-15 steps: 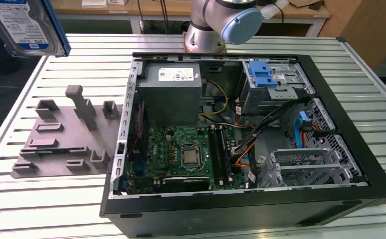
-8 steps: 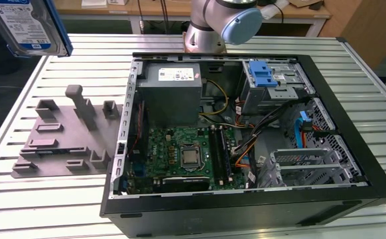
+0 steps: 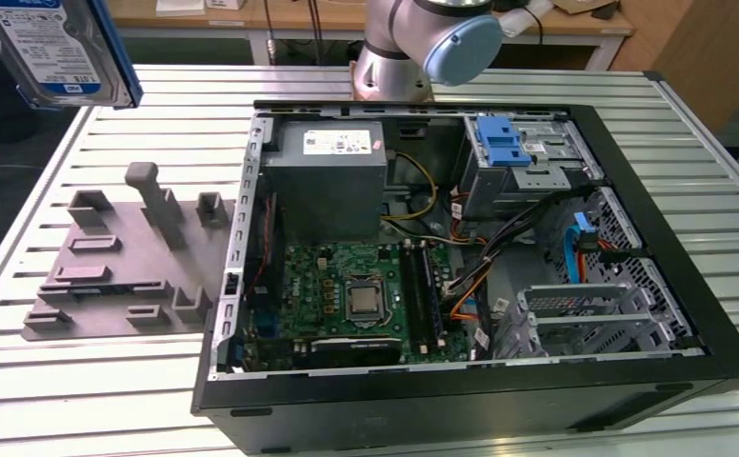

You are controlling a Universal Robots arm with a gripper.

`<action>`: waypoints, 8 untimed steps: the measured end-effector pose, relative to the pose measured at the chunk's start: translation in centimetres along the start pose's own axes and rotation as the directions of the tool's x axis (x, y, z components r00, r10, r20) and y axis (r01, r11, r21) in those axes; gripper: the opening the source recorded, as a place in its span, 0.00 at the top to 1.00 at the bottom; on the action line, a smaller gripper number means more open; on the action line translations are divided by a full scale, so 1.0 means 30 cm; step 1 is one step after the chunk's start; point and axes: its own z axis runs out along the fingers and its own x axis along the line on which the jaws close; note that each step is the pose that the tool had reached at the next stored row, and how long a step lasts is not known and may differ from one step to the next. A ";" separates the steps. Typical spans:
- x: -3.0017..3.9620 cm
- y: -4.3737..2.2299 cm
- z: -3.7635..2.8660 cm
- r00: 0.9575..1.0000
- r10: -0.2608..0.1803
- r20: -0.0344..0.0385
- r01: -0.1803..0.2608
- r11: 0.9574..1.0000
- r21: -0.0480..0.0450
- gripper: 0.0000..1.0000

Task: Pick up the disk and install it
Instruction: 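Pick up the disk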

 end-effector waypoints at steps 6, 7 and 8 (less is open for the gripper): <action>0.000 -0.011 0.000 1.000 0.000 0.000 0.000 1.000 0.000 0.64; 0.000 -0.013 0.000 1.000 0.000 0.000 0.000 1.000 0.000 0.64; 0.000 -0.015 0.000 1.000 0.000 0.000 0.000 1.000 0.000 0.64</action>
